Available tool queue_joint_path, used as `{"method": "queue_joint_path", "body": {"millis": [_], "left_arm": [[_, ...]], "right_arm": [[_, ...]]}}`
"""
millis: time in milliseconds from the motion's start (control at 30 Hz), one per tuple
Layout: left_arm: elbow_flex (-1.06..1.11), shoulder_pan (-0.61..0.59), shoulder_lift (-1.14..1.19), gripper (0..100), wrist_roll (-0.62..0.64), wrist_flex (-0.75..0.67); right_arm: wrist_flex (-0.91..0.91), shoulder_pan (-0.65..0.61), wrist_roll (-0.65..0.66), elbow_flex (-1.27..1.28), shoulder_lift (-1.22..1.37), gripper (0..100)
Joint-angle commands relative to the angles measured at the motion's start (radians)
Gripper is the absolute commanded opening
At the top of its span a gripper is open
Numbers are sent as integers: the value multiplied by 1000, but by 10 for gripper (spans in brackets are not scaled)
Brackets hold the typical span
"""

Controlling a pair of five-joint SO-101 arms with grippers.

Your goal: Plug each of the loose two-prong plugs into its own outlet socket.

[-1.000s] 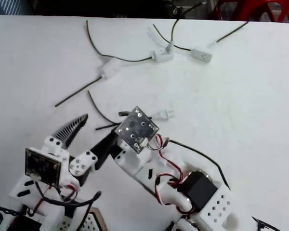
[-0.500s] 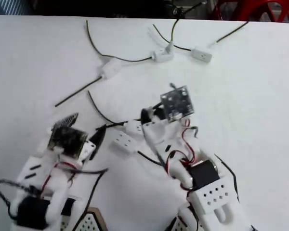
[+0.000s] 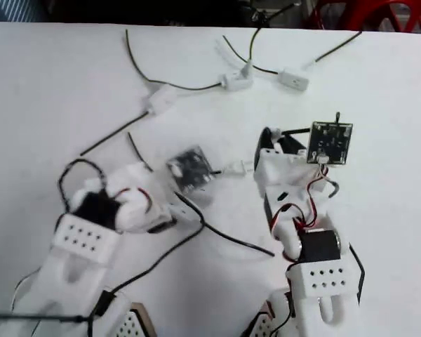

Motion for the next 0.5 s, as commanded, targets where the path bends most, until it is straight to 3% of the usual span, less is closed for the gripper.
{"method": "queue_joint_path", "body": {"millis": [0, 167, 467], "left_arm": [[-55, 108, 125, 298, -175, -5], [-58, 140, 217, 298, -324, -41], [-54, 137, 325, 298, -411, -160]], "right_arm": [[-21, 12, -9, -6, -8, 17], [-21, 12, -9, -6, -8, 17], [-18, 12, -6, -6, -8, 17]]}}
